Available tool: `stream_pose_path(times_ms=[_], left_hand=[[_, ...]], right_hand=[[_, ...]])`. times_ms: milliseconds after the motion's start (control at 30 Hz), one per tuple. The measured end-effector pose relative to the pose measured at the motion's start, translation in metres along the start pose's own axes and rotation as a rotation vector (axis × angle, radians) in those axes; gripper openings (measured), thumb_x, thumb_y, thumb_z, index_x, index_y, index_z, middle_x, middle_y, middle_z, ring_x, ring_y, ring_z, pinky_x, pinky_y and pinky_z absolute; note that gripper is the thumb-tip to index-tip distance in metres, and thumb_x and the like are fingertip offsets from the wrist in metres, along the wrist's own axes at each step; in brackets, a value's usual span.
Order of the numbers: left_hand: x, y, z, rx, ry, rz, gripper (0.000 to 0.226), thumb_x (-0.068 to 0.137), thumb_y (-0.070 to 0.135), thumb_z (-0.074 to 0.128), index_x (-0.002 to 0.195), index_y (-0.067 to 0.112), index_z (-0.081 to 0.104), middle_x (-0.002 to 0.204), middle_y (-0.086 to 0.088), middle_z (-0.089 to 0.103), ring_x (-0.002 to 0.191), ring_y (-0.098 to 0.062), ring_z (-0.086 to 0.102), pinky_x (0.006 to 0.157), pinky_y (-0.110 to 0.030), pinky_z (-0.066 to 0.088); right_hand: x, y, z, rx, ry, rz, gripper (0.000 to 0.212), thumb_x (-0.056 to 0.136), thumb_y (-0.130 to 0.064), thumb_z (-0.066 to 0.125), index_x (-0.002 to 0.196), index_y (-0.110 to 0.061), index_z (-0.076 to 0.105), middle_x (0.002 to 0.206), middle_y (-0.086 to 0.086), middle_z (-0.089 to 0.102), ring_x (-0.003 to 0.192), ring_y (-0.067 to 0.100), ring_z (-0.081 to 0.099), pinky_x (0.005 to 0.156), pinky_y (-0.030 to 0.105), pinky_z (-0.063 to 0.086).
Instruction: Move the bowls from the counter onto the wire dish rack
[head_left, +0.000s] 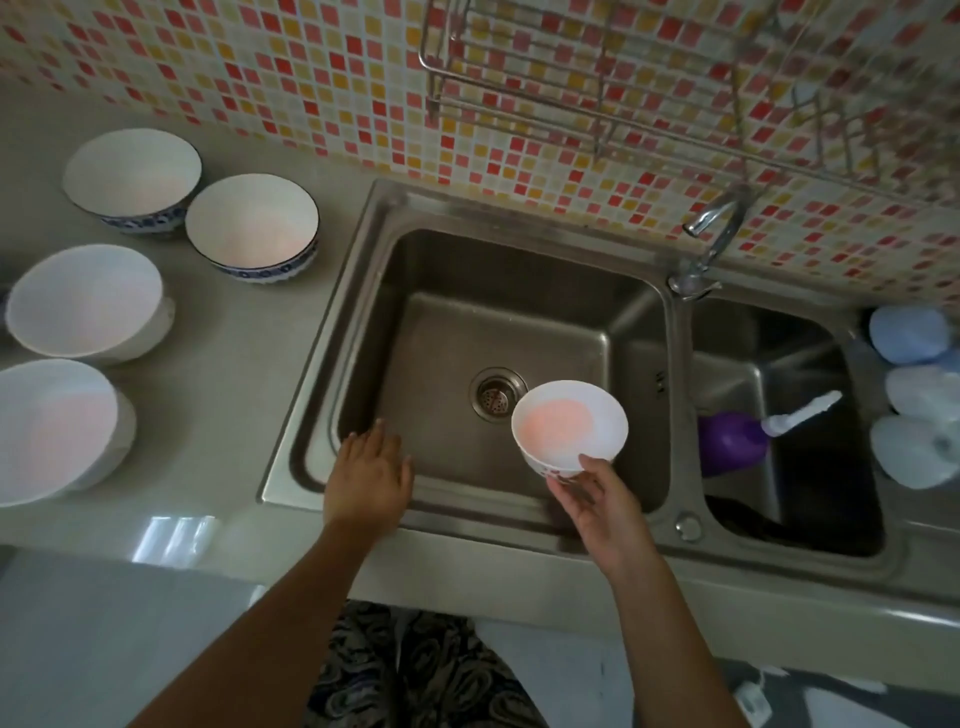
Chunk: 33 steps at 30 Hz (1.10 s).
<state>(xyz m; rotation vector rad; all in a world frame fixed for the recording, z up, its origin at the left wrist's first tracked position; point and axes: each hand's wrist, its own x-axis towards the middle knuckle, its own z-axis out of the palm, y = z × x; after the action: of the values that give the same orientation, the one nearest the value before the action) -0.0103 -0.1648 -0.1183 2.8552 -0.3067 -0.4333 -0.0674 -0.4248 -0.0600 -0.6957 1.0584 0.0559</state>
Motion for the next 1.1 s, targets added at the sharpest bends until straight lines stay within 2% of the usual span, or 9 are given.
stream_pose_path(times_ms=[100,267,367,533,700,867,967,1033,1100], left_hand=[[0.006,-0.001,-0.003,0.017,-0.065,0.032,0.063,0.089,0.042,0.017,0.137,0.011,0.045,0.149,-0.013,0.037,0.131,-0.028,0.040,0.113,-0.038,0.022],[0.010,-0.005,0.000,-0.037,-0.043,0.081,0.068,0.089,0.044,0.020,0.148,0.011,0.022,0.157,-0.011,0.015,0.145,-0.021,0.012,0.118,-0.034,0.004],[0.010,-0.008,0.005,-0.055,-0.033,0.082,0.072,0.088,0.050,0.015,0.150,0.013,0.015,0.158,-0.010,0.007,0.146,-0.020,0.002,0.119,-0.036,0.003],[0.009,-0.009,0.008,-0.067,-0.002,0.074,0.071,0.089,0.050,0.017,0.150,0.013,0.015,0.158,-0.012,0.009,0.146,-0.022,0.004,0.119,-0.036,0.004],[0.009,-0.008,0.007,-0.081,0.015,0.072,0.070,0.090,0.050,0.019,0.149,0.013,0.018,0.158,-0.011,0.010,0.146,-0.020,0.005,0.118,-0.034,0.002],[0.007,-0.007,0.005,-0.090,0.020,0.072,0.066,0.093,0.048,0.023,0.150,0.014,0.016,0.158,-0.009,0.007,0.146,-0.018,0.001,0.117,-0.031,-0.001],[0.008,-0.006,0.005,-0.087,0.026,0.069,0.065,0.094,0.047,0.024,0.150,0.015,0.014,0.158,-0.008,0.007,0.146,-0.018,0.000,0.116,-0.029,-0.003],[0.007,-0.006,0.005,-0.079,0.027,0.069,0.066,0.093,0.047,0.024,0.150,0.015,0.014,0.159,-0.008,0.007,0.146,-0.017,0.001,0.115,-0.028,-0.004],[0.007,-0.006,0.005,-0.082,0.018,0.065,0.066,0.093,0.047,0.023,0.150,0.016,0.013,0.159,-0.008,0.006,0.146,-0.017,0.000,0.115,-0.027,-0.005]], right_hand=[[0.009,-0.002,-0.004,-0.032,-0.004,-0.055,0.048,0.083,-0.001,0.067,0.129,-0.003,0.055,0.127,0.020,0.062,0.104,0.028,0.066,0.086,0.042,0.058],[0.018,-0.004,-0.002,-0.134,-0.027,-0.177,0.048,0.084,0.003,0.066,0.129,-0.007,0.057,0.125,0.011,0.065,0.111,0.027,0.065,0.087,0.042,0.057],[0.023,-0.002,-0.001,-0.184,-0.016,-0.213,0.050,0.083,0.003,0.068,0.130,-0.008,0.055,0.127,0.012,0.064,0.111,0.027,0.065,0.085,0.041,0.058],[0.027,0.004,0.004,-0.220,0.007,-0.245,0.057,0.080,0.004,0.071,0.133,-0.007,0.052,0.126,0.012,0.064,0.116,0.028,0.063,0.083,0.038,0.059],[0.025,0.006,0.008,-0.275,0.042,-0.302,0.062,0.078,0.004,0.073,0.134,-0.006,0.049,0.128,0.009,0.061,0.115,0.023,0.061,0.089,0.043,0.057],[0.029,0.010,0.010,-0.401,0.066,-0.376,0.060,0.076,0.005,0.076,0.127,-0.011,0.048,0.122,0.003,0.061,0.114,0.021,0.061,0.089,0.040,0.057],[0.032,0.015,0.007,-0.543,0.100,-0.442,0.072,0.070,-0.002,0.082,0.132,-0.013,0.047,0.120,-0.001,0.064,0.110,0.017,0.064,0.093,0.045,0.055],[0.031,0.017,0.005,-0.660,0.120,-0.495,0.080,0.068,-0.008,0.085,0.136,-0.015,0.044,0.127,0.001,0.062,0.110,0.015,0.062,0.089,0.035,0.057],[0.026,0.019,0.005,-0.751,0.115,-0.555,0.082,0.067,-0.009,0.086,0.136,-0.016,0.043,0.128,0.000,0.059,0.110,0.014,0.061,0.075,0.016,0.054]])
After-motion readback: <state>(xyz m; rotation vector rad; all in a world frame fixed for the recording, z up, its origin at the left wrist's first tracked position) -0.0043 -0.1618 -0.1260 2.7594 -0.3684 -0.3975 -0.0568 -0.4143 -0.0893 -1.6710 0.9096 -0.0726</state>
